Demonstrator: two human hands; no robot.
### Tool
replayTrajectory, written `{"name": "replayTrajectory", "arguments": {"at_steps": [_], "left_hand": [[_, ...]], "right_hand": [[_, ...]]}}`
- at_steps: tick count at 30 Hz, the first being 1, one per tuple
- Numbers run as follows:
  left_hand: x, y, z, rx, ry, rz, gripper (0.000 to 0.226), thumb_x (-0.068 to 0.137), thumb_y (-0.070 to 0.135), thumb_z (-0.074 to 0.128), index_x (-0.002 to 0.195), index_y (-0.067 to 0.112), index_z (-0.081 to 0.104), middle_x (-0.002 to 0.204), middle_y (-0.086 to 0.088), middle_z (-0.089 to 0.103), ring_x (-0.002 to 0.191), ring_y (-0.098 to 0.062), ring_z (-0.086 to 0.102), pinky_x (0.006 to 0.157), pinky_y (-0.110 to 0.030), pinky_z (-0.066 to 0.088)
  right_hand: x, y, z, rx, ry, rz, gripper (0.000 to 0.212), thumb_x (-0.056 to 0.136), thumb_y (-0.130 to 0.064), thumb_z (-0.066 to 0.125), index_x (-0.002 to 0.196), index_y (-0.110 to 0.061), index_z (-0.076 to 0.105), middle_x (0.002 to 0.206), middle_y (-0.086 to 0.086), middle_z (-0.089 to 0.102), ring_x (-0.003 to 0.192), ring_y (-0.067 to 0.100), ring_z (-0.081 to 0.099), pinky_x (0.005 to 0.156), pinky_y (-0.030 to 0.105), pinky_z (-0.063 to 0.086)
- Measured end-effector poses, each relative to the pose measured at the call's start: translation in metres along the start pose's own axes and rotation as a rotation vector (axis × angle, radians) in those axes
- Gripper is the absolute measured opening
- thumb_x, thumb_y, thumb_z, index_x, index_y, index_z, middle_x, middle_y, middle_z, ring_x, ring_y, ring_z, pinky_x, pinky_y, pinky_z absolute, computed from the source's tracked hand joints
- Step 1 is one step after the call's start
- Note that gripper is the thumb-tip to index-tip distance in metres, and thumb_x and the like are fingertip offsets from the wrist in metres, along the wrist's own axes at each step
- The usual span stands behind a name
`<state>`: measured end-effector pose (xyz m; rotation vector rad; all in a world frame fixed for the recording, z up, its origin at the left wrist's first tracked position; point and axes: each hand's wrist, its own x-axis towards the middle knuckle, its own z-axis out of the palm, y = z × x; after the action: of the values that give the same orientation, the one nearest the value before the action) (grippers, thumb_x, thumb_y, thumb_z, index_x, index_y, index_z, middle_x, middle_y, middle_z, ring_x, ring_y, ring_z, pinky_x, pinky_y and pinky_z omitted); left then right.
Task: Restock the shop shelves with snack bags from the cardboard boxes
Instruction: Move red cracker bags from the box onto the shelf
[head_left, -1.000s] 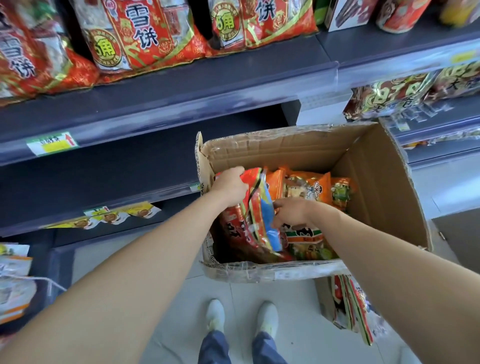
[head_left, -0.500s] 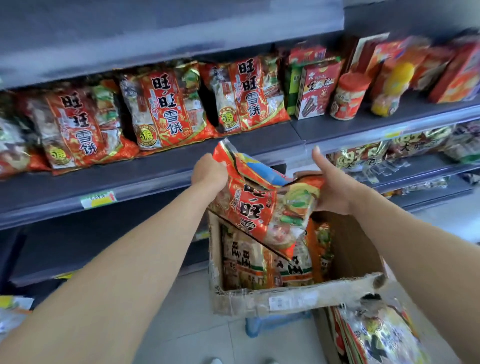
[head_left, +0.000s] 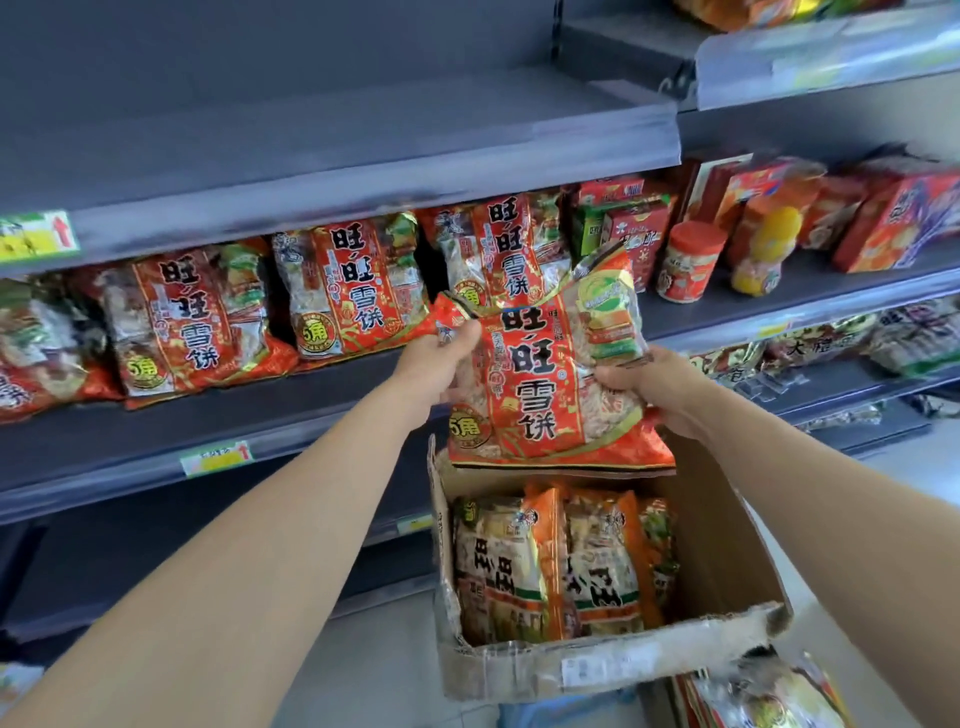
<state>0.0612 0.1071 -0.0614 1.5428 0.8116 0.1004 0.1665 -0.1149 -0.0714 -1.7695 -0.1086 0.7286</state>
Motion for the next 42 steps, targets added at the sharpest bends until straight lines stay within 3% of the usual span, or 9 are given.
{"name": "replayTrajectory", "arguments": {"at_steps": [3,6,10,19,23,26,30,35,42], "left_hand": [[0.013,-0.009,-0.003,0.095,-0.122,-0.026,0.094,0.076,0.025,0.079,0.149,0.032,0.02,0.149,-0.002,0.039,0.129,-0.025,0.046,0.102,-0.044,0.045],[0.028,-0.003,-0.006,0.086,-0.129,0.028,0.107,0.078,0.014,0.077,0.151,0.037,0.001,0.156,-0.001,0.026,0.135,-0.027,0.039,0.107,-0.05,0.04],[0.058,0.011,-0.009,0.15,-0.056,0.174,0.102,0.076,0.008,0.078,0.15,0.031,0.012,0.151,-0.006,0.035,0.13,-0.03,0.045,0.106,-0.049,0.04],[0.122,0.034,0.006,0.125,0.136,0.248,0.076,0.084,0.008,0.069,0.148,0.021,0.028,0.137,-0.003,0.05,0.119,-0.023,0.052,0.104,-0.041,0.043],[0.136,0.02,0.019,0.068,0.236,0.227,0.074,0.086,0.001,0.065,0.146,0.025,0.029,0.139,-0.002,0.047,0.106,-0.015,0.048,0.092,-0.029,0.043],[0.143,0.009,0.028,0.084,0.304,0.202,0.073,0.087,0.001,0.064,0.145,0.029,0.031,0.141,-0.001,0.046,0.116,-0.017,0.05,0.086,-0.025,0.039],[0.151,0.006,0.038,0.112,0.354,0.181,0.076,0.084,0.002,0.067,0.144,0.032,0.03,0.144,-0.002,0.041,0.128,-0.023,0.044,0.092,-0.028,0.04],[0.154,0.003,0.046,0.421,0.405,-0.077,0.087,0.082,0.024,0.074,0.148,0.027,0.018,0.154,-0.011,0.019,0.135,-0.038,0.034,0.104,-0.047,0.042],[0.171,0.014,0.05,0.36,0.455,0.012,0.07,0.088,0.018,0.067,0.146,0.019,0.027,0.148,-0.013,0.026,0.12,-0.032,0.051,0.074,-0.025,0.043]], "right_hand": [[0.016,-0.004,0.005,0.114,0.047,0.028,0.023,0.08,-0.008,0.073,0.101,-0.011,0.063,0.098,0.012,0.073,0.083,0.028,0.072,0.078,0.045,0.057],[0.029,-0.014,0.011,0.181,0.121,-0.018,0.027,0.076,-0.007,0.076,0.101,-0.013,0.065,0.099,0.011,0.074,0.088,0.03,0.071,0.086,0.051,0.054],[0.052,-0.038,0.02,0.208,0.26,-0.139,0.023,0.078,-0.007,0.076,0.091,-0.019,0.062,0.1,0.007,0.072,0.086,0.024,0.07,0.085,0.044,0.056],[0.133,-0.067,0.025,0.108,0.279,-0.19,0.068,0.083,-0.023,0.073,0.142,-0.025,0.039,0.133,0.001,0.056,0.115,0.023,0.058,0.099,0.041,0.048],[0.167,-0.06,0.03,-0.372,0.31,-0.06,0.076,0.083,-0.051,0.062,0.146,-0.036,0.022,0.144,0.012,0.037,0.128,0.038,0.039,0.105,0.047,0.038],[0.178,-0.05,0.032,-0.523,0.285,0.023,0.091,0.084,-0.045,0.066,0.149,-0.041,0.003,0.153,0.015,0.016,0.135,0.041,0.026,0.109,0.049,0.032],[0.186,-0.039,0.035,-0.452,0.265,0.056,0.111,0.074,-0.033,0.079,0.148,-0.041,-0.003,0.147,0.016,0.021,0.124,0.042,0.043,0.101,0.052,0.043],[0.197,-0.041,0.04,-0.489,0.261,0.075,0.104,0.07,-0.029,0.08,0.144,-0.038,0.008,0.139,0.015,0.036,0.114,0.04,0.053,0.092,0.05,0.05],[0.225,-0.05,0.04,-0.458,0.286,-0.143,0.077,0.087,-0.021,0.063,0.146,-0.03,0.014,0.136,0.018,0.039,0.11,0.037,0.055,0.088,0.044,0.052]]}}
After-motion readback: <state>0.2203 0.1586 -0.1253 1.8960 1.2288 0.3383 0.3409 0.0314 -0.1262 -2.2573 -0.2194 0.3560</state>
